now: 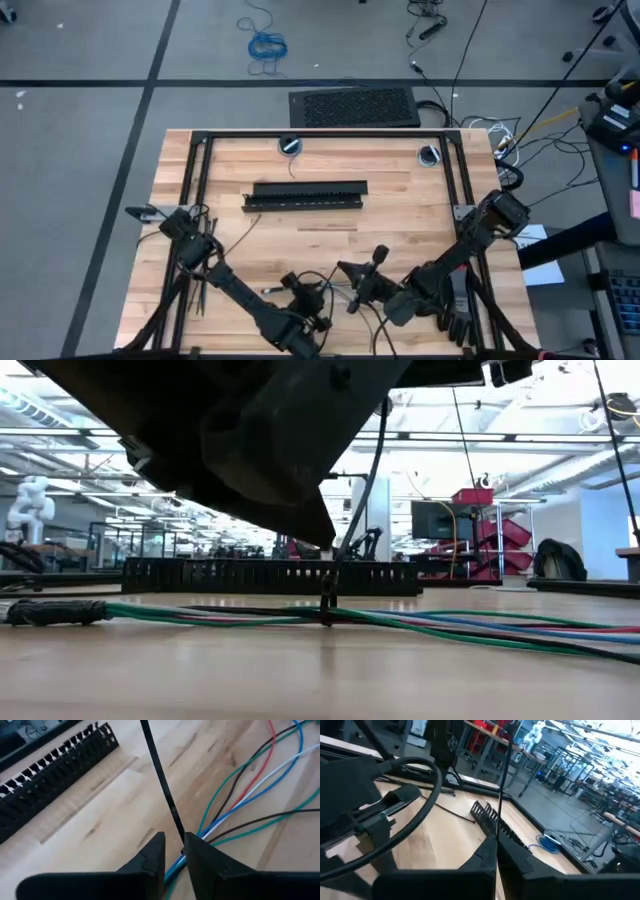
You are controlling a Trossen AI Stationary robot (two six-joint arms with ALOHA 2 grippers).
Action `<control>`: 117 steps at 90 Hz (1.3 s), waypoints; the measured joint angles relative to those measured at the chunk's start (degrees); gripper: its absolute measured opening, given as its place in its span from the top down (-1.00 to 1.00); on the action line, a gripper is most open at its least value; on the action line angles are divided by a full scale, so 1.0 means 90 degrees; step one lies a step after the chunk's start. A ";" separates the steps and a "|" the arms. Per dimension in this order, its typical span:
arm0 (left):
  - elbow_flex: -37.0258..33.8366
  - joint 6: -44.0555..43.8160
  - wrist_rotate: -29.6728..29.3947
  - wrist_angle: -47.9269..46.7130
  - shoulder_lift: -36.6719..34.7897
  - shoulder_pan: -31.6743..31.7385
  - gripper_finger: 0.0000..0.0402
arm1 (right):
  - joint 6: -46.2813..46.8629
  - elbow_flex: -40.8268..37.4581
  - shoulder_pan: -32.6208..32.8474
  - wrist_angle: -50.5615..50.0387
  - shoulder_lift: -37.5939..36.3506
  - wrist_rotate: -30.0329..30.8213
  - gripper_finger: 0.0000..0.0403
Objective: Ziptie cables
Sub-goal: Wrap the cable wires with zip tie
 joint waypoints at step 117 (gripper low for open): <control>-0.0002 -0.2222 -0.1171 -0.0635 -0.0009 -0.1416 0.54 | 0.0144 0.0000 0.0163 0.0083 -0.0002 -0.1997 1.00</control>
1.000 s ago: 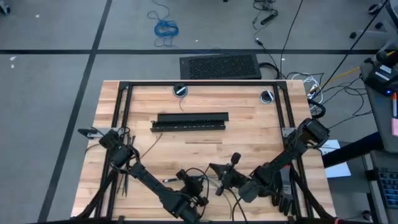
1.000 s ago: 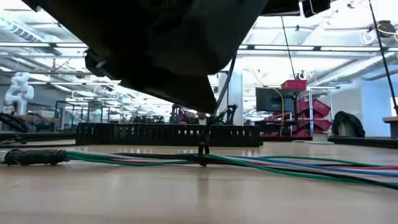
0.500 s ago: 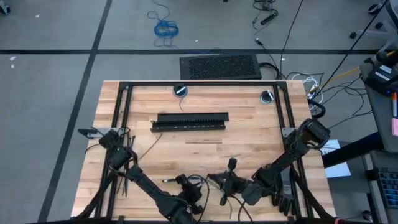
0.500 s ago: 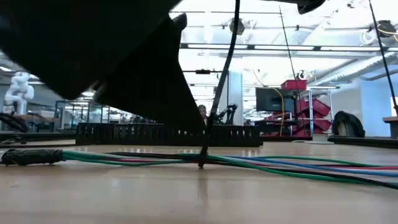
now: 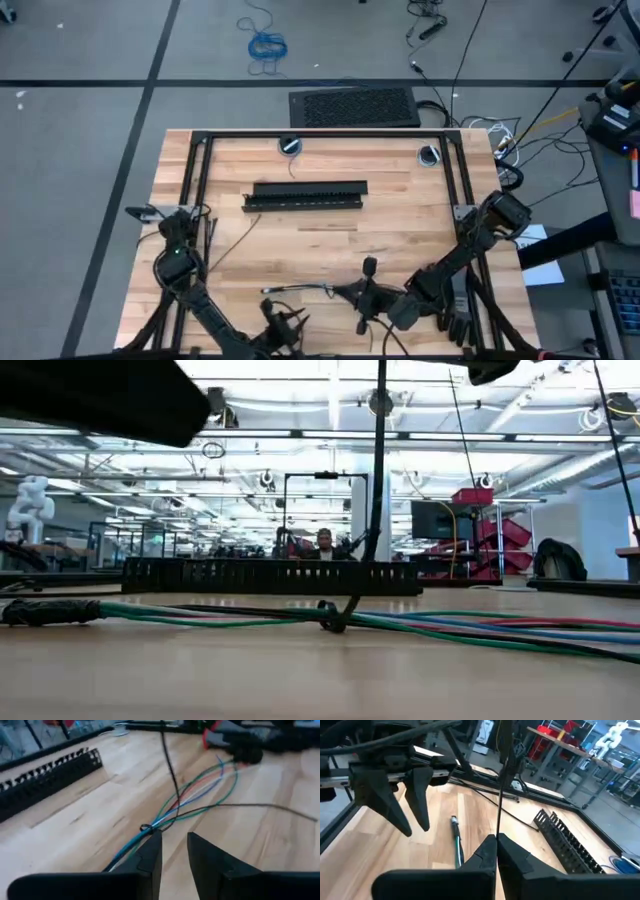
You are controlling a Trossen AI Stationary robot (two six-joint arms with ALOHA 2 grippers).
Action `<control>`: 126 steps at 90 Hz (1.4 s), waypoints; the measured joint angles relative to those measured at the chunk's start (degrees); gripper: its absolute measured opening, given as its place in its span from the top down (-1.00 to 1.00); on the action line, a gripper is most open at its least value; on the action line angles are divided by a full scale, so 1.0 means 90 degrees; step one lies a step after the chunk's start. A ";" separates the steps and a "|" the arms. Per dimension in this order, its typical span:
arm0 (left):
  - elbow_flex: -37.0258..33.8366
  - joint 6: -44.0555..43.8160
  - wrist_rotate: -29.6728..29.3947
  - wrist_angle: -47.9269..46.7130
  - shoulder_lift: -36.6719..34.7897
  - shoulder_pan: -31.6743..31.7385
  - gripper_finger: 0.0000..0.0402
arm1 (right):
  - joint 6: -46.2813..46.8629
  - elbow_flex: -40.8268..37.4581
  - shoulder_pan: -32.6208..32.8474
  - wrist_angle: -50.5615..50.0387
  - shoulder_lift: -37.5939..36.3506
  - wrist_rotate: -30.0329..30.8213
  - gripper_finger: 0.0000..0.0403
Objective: Ziptie cables
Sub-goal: Wrap the cable wires with zip tie
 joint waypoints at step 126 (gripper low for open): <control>-0.0091 0.1061 -0.0022 0.1638 0.0718 0.1284 0.55 | 0.0450 0.0000 -0.0249 0.0905 0.0000 0.0517 1.00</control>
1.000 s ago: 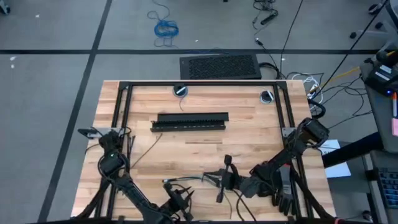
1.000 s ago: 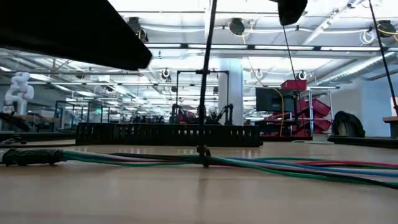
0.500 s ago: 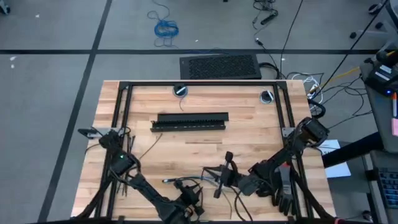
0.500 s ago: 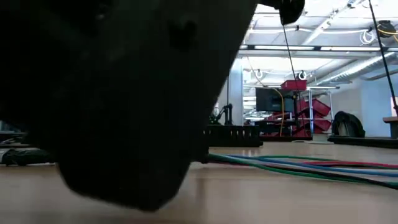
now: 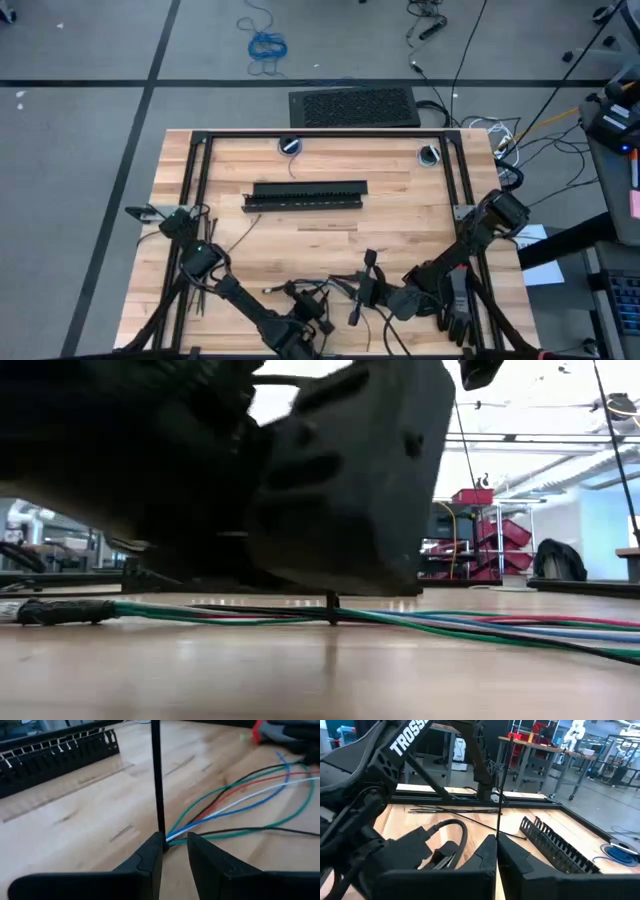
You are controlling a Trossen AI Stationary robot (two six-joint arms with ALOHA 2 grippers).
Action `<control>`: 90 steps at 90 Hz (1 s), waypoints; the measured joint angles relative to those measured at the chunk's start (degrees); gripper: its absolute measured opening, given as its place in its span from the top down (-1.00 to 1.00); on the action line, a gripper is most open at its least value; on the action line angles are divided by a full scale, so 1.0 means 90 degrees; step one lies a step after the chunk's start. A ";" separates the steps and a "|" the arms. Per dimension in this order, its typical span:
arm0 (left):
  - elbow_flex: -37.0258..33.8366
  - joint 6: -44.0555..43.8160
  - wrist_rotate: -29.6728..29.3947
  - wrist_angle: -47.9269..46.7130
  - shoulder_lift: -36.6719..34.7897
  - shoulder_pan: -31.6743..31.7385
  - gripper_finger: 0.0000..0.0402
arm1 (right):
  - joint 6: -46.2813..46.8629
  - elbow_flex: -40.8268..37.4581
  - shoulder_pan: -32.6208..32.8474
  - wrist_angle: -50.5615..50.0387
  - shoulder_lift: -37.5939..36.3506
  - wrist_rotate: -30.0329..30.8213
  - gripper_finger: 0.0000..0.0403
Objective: Ziptie cables
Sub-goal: Wrap the cable wires with zip tie
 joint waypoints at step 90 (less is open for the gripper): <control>0.0000 -0.0940 0.0192 -0.0923 0.0000 0.0136 0.65 | -0.0179 0.0000 0.0171 0.0151 0.0000 -0.0025 1.00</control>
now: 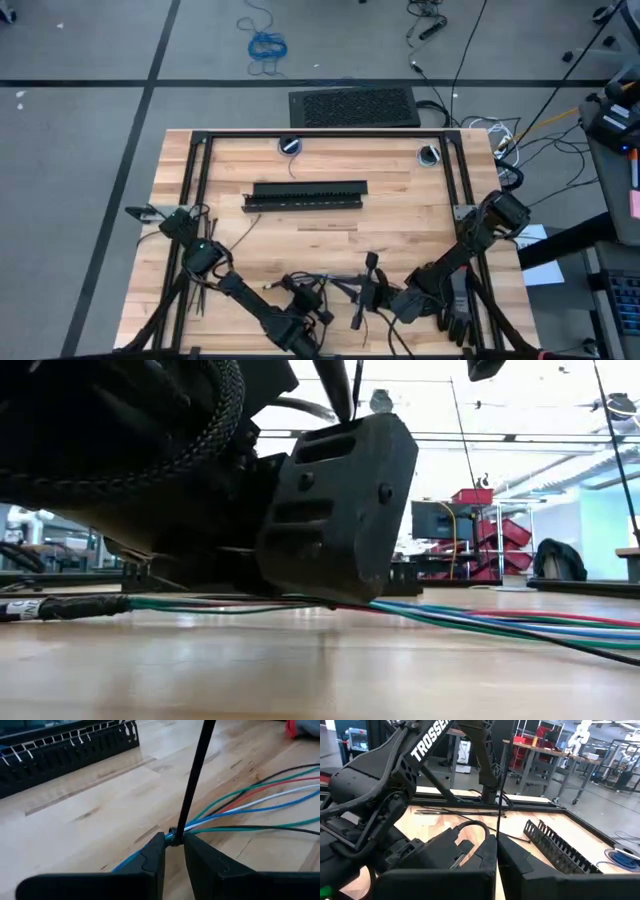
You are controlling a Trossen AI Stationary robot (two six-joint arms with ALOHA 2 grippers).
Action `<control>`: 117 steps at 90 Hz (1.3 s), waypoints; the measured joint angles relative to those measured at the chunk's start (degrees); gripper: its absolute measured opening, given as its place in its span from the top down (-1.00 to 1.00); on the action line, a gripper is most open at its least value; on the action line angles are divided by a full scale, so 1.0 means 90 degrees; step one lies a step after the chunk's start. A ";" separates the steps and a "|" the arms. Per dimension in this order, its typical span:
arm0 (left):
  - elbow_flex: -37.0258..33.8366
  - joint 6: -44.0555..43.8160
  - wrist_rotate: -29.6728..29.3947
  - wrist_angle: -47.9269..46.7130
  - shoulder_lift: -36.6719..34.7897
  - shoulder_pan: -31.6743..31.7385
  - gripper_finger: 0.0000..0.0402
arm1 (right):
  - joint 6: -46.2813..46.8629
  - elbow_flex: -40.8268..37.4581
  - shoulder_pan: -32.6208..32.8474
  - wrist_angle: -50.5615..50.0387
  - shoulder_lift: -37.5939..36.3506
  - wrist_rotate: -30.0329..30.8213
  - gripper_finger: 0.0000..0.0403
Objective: Ziptie cables
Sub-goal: Wrap the cable wires with zip tie
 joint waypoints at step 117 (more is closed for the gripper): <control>0.0024 0.0784 0.0333 0.0794 0.0206 0.0095 0.94 | -0.1557 -0.0010 0.0658 0.0935 0.0027 0.1554 1.00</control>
